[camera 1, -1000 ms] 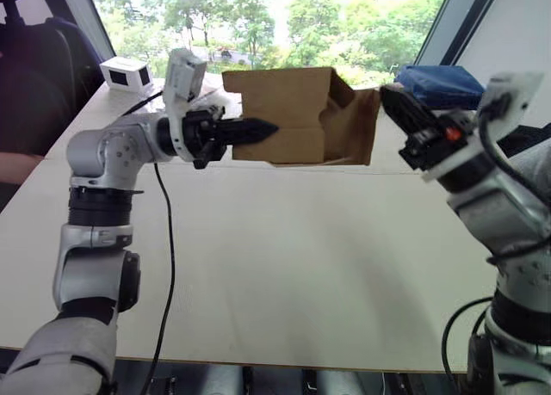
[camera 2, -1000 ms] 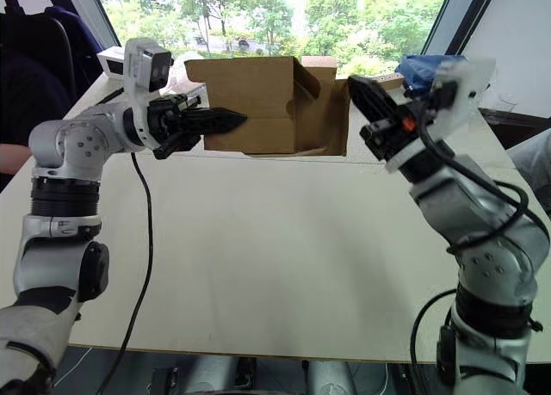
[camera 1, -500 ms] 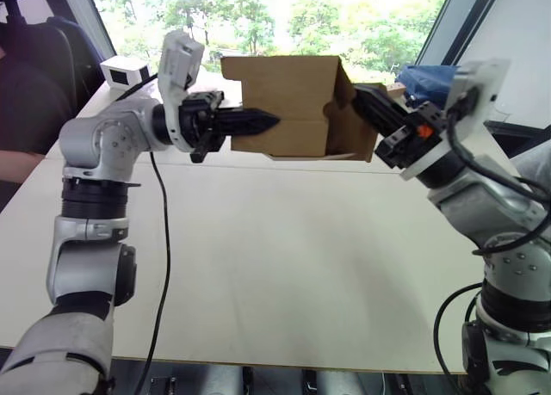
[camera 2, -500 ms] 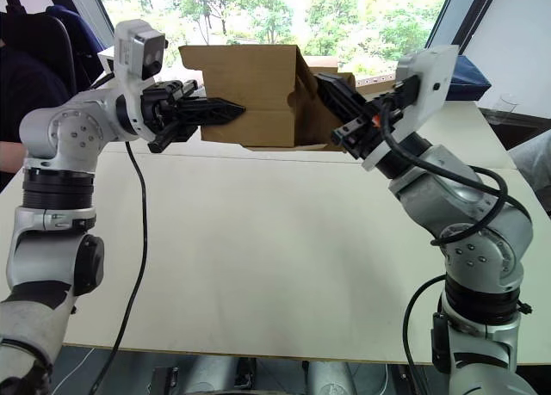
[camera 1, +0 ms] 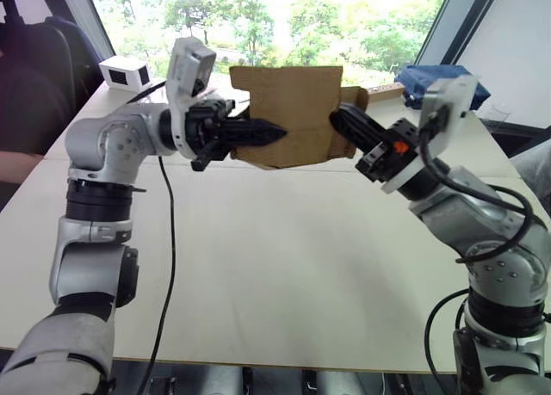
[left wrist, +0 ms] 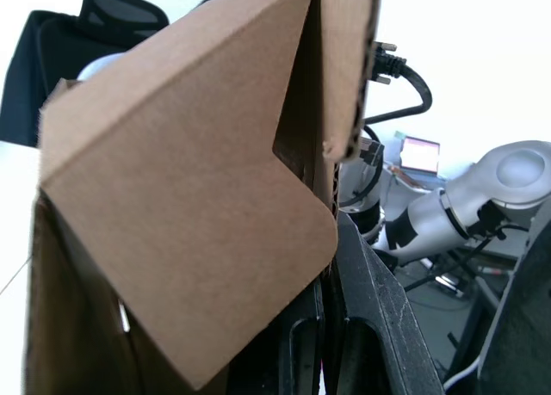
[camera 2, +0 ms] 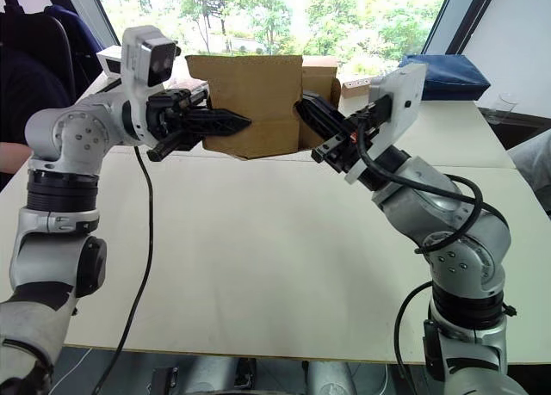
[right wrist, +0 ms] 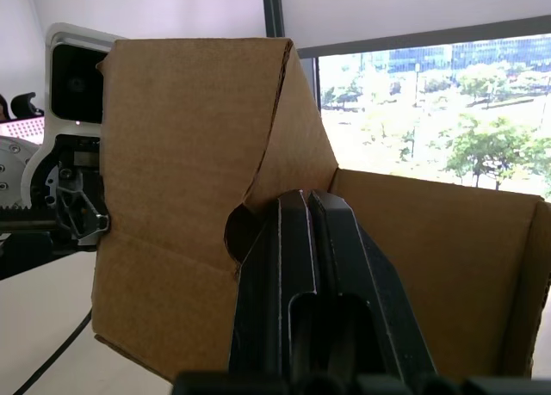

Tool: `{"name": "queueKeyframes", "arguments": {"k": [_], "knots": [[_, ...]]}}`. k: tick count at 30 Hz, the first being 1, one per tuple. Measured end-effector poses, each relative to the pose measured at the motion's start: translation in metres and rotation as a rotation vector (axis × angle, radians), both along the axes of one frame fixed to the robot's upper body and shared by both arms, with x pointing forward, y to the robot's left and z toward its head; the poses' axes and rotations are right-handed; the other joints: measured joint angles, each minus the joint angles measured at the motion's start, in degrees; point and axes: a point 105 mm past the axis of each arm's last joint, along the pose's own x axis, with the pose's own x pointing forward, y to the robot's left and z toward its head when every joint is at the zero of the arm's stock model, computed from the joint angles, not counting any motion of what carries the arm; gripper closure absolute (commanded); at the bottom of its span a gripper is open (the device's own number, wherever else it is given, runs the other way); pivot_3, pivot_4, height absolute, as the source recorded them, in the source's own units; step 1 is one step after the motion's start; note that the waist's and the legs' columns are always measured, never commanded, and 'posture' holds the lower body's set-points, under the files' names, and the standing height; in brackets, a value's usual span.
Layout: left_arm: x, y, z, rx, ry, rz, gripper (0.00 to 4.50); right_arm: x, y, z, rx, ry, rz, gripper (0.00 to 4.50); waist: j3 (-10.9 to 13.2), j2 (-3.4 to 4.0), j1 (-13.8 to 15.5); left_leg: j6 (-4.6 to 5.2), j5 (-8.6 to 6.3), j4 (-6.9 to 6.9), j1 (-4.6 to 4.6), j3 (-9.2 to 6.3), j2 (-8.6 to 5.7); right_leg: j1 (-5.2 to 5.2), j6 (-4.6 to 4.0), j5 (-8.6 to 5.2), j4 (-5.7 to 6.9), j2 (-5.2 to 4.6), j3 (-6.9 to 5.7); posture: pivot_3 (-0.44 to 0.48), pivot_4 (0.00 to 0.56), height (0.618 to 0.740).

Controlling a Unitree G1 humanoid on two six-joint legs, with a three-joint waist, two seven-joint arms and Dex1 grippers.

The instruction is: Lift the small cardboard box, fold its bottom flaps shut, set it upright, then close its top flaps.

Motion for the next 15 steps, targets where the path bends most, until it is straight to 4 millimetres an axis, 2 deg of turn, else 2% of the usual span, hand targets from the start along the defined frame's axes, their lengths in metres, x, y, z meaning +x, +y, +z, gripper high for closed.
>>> {"name": "queueKeyframes", "arguments": {"k": [10, 15], "knots": [[0.0002, -0.0004, -0.0009, 0.003, -0.003, -0.002, 4.5, -0.0034, 0.0059, -0.0013, 0.003, 0.001, 0.046, 4.46, 0.0, 0.0, 0.0, 0.0, 0.0, 0.0, -0.01, 0.0, 0.0, 0.0, 0.0, 0.0, 0.0, 0.0, 0.0, 0.0, 0.15, 0.74], [0.0066, 0.0004, -0.0052, 0.011, 0.0, 0.026, 4.5, -0.0065, 0.0068, -0.0021, 0.004, 0.0, 0.069, 4.46, 0.0, 0.0, 0.0, 0.0, 0.0, 0.0, 0.0, 0.0, 0.0, 0.0, 0.0, 0.0, 0.0, 0.0, 0.0, 0.0, 0.15, 0.74]]}}
